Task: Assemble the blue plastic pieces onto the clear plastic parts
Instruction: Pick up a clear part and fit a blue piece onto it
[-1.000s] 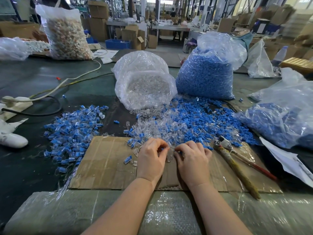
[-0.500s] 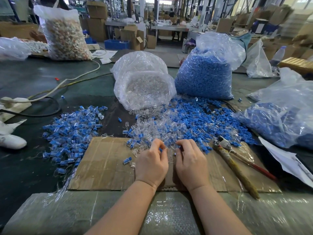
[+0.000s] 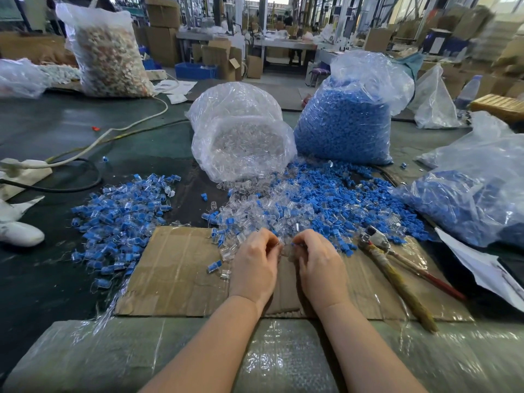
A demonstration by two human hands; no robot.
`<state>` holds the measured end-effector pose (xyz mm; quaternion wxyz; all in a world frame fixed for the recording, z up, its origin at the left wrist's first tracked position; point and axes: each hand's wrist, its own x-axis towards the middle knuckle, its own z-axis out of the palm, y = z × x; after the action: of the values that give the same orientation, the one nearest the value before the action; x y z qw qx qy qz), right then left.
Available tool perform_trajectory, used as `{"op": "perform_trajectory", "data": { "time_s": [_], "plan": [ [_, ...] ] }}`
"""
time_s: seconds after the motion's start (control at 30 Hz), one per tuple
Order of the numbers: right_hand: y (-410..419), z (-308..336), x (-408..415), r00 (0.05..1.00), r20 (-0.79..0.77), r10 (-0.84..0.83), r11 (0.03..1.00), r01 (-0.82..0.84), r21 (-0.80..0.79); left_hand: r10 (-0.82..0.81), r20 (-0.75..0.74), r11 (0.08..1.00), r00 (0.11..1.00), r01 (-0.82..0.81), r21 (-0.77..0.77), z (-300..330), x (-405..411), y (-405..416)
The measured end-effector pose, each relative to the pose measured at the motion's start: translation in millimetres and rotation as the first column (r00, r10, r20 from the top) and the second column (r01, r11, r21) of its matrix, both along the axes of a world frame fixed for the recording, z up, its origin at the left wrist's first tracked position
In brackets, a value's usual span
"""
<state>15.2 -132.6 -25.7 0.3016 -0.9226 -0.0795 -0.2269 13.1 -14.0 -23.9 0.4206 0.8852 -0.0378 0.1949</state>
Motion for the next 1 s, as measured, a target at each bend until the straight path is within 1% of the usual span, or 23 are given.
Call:
{"op": "perform_trajectory", "data": {
  "time_s": [0.1,0.2,0.33,0.47,0.63,0.73,0.83,1.0],
  "plan": [
    [-2.3,2.3,-0.3,0.999,0.042,-0.024,0.999,0.022,0.049,0.004,-0.002,0.997,1.000,-0.005,-0.077,-0.3,0.2,2.4],
    [-4.8,3.3,-1.6,0.999,0.032,-0.007,0.997,0.004,0.078,-0.002,-0.019,0.989,1.000,0.000,-0.150,-0.1,-0.7,3.5],
    [-5.4,2.4,-2.0,1.000,0.019,-0.005,0.997,0.004,0.077,-0.033,-0.055,0.976,0.998,0.020,-0.218,1.1,-2.1,3.7],
    [-3.5,1.6,-2.4,1.000,0.007,-0.020,0.999,0.020,0.037,-0.044,-0.080,0.974,0.996,0.025,-0.225,2.5,-2.7,3.1],
    [1.1,4.2,-5.2,0.989,0.124,-0.082,0.996,0.086,-0.034,-0.045,-0.075,0.977,0.996,0.028,-0.210,2.9,-3.1,3.3],
    [0.3,4.4,-6.0,0.984,0.135,-0.120,0.992,0.123,-0.014,-0.038,-0.070,0.978,0.997,0.023,-0.206,2.8,-3.9,3.6],
    [-1.1,3.7,-5.9,0.986,0.128,-0.108,0.994,0.108,0.004,-0.039,-0.074,0.976,0.996,0.022,-0.215,2.8,-4.6,3.5],
    [-2.1,5.0,-6.9,0.989,0.144,-0.024,1.000,0.027,-0.013,-0.064,-0.056,0.977,0.996,0.051,-0.208,3.2,-2.9,3.7]
  ]
}}
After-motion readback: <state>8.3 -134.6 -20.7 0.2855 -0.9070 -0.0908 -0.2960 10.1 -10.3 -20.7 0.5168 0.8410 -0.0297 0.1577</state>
